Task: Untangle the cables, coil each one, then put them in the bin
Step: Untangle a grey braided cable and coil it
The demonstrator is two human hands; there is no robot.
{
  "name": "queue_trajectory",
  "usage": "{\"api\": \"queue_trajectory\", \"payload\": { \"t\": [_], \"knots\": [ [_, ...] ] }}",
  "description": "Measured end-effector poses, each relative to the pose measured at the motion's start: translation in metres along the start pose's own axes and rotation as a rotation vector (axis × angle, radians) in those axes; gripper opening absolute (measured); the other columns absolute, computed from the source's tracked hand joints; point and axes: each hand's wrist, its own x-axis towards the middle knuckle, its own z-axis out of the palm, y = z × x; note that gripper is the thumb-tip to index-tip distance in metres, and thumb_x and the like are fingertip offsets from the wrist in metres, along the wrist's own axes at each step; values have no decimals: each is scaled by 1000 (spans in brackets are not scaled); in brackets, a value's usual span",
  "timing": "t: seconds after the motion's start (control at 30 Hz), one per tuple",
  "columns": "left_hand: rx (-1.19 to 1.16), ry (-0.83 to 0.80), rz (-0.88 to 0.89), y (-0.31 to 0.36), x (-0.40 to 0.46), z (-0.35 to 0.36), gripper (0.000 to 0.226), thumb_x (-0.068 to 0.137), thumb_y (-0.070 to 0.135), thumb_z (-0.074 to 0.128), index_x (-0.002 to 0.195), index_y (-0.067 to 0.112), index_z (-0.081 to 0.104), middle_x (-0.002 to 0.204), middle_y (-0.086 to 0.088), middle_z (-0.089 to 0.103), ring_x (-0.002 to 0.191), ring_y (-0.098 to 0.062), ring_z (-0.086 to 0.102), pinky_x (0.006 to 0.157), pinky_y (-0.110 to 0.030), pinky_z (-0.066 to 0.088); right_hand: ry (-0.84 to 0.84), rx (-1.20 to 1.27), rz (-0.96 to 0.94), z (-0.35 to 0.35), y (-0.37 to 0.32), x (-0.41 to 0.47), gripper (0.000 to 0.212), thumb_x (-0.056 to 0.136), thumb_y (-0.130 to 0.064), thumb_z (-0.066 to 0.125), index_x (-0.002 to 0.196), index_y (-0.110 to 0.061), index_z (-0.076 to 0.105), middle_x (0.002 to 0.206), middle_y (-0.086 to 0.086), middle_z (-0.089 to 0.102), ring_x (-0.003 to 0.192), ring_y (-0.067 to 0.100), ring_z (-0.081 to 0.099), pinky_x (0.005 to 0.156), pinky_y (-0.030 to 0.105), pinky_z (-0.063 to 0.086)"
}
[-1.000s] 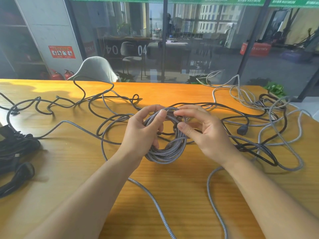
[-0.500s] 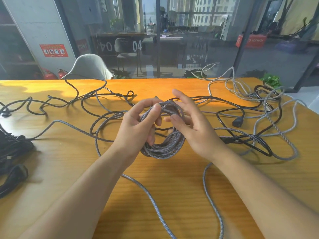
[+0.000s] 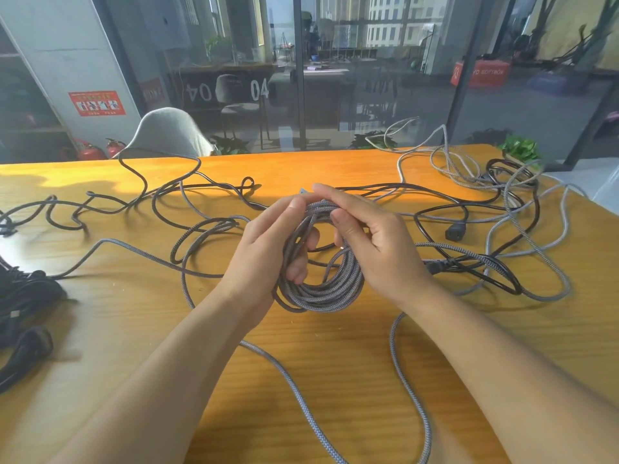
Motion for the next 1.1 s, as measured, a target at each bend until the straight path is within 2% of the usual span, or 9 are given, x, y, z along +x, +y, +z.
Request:
{"api": "queue_trajectory", "payload": {
  "t": [0.13, 0.27, 0.4, 0.47, 0.6, 0.7, 0.9, 1.03, 1.1],
  "knots": [
    [1, 55, -20, -2, 2, -1, 31, 110, 35, 47, 119, 28, 75, 73, -2, 44, 53, -16, 24, 49, -29, 23, -50, 13, 49, 3, 0, -2, 39, 110, -26, 49, 149, -29, 55, 92, -15, 62, 83, 13, 64, 80, 21, 48],
    [33, 190, 0, -3, 6, -11, 27, 109, 35, 52, 115, 23, 75, 69, -1, 38, 52, -14, 22, 45, -25, 23, -179, 34, 230, -10, 1, 4, 52, 104, -47, 47, 155, -39, 42, 125, -10, 66, 104, 8, 70, 86, 21, 55],
    [35, 278, 17, -1, 10, -25, 25, 108, 34, 54, 115, 22, 75, 69, -2, 37, 53, -15, 24, 44, -26, 23, -312, 35, 298, -34, 8, 9, 46, 96, -51, 56, 137, -31, 62, 94, -14, 73, 83, 9, 68, 81, 24, 54],
    [46, 264, 19, -1, 9, -26, 26, 108, 36, 54, 115, 23, 75, 68, -1, 38, 52, -15, 25, 44, -26, 23, -340, -19, 265, -38, 7, 9, 37, 95, -48, 59, 125, -30, 71, 96, -17, 73, 90, 3, 66, 84, 20, 51],
    [42, 251, 18, -2, 9, -23, 26, 108, 37, 54, 116, 24, 75, 67, 1, 39, 52, -14, 26, 45, -27, 24, -299, -182, 165, -47, 11, 8, 30, 97, -50, 59, 106, -29, 79, 96, -7, 72, 93, 27, 67, 86, 54, 53],
    [-15, 297, 24, 1, 11, -29, 27, 108, 35, 54, 117, 21, 75, 70, -1, 35, 54, -14, 24, 46, -26, 24, -271, -172, 117, -56, 9, 8, 27, 97, -47, 61, 102, -29, 80, 95, -3, 74, 92, 33, 68, 83, 58, 54],
    [-70, 308, 23, 10, 11, -34, 27, 107, 38, 55, 111, 25, 78, 70, 1, 33, 57, -16, 23, 46, -26, 25, -258, -97, 73, -66, -5, 10, 25, 97, -35, 63, 100, -19, 81, 94, -6, 76, 94, 23, 71, 85, 49, 55],
    [-94, 312, -9, 9, 10, -34, 26, 107, 38, 55, 109, 26, 78, 68, 3, 34, 57, -15, 21, 46, -25, 24, -256, -243, 35, -61, 9, 9, 23, 98, -39, 63, 99, -25, 81, 89, -6, 70, 88, 23, 64, 80, 44, 50],
    [-120, 297, -18, 8, 9, -32, 26, 107, 38, 55, 110, 25, 78, 68, 3, 34, 56, -15, 21, 45, -25, 24, -209, -350, -18, -58, 21, 9, 19, 98, -38, 64, 100, -28, 80, 95, -10, 65, 96, 16, 58, 87, 33, 45]
  ]
}}
